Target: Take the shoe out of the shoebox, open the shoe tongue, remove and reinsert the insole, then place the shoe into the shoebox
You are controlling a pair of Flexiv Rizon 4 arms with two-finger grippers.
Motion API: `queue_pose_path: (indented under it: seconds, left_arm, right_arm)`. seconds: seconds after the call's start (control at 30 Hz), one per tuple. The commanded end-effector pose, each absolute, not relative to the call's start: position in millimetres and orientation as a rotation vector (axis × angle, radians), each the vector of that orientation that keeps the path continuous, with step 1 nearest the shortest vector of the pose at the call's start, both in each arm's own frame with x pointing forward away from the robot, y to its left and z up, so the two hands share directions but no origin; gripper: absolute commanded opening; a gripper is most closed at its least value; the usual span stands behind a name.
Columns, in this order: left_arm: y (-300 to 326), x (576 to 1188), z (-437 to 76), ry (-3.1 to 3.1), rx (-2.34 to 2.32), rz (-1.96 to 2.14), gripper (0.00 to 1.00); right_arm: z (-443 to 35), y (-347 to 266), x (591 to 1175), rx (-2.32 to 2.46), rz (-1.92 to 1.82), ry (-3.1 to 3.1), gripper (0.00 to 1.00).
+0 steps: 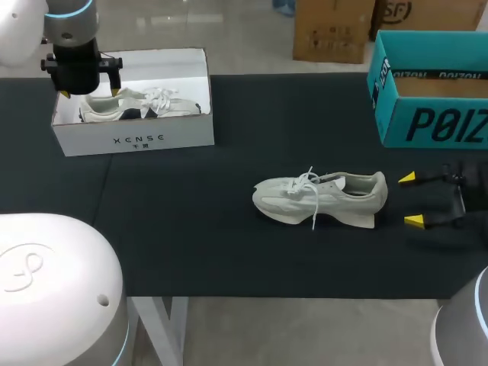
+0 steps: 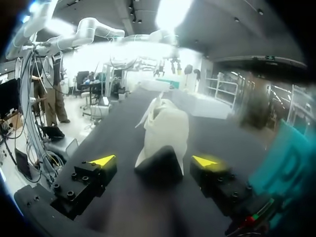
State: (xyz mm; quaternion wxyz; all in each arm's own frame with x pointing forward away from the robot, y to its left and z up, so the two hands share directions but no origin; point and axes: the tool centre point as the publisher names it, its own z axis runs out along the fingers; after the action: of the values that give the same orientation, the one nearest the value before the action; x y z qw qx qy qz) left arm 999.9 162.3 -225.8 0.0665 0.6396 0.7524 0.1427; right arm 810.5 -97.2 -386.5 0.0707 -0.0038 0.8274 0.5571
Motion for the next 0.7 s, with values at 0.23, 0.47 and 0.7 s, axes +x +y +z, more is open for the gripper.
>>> queue_pose_path:
  seconds: [0.23, 0.47, 0.7]
  left_arm:
    - [162.3, 1000.0, -225.7, 2.270, 1.929, 0.433, 1.00]
    - [162.3, 1000.0, -225.7, 2.270, 1.929, 0.433, 1.00]
    - [162.3, 1000.0, -225.7, 2.270, 1.929, 0.433, 1.00]
  right_arm:
    - [-399.1, -79.7, 814.9, 0.004, 1.703, 2.476, 1.00]
    - [-406.1, -64.7, 814.4, 0.012, 1.718, 2.468, 1.00]
    - [-409.9, -50.1, 817.7, -0.001, 1.736, 2.452, 1.00]
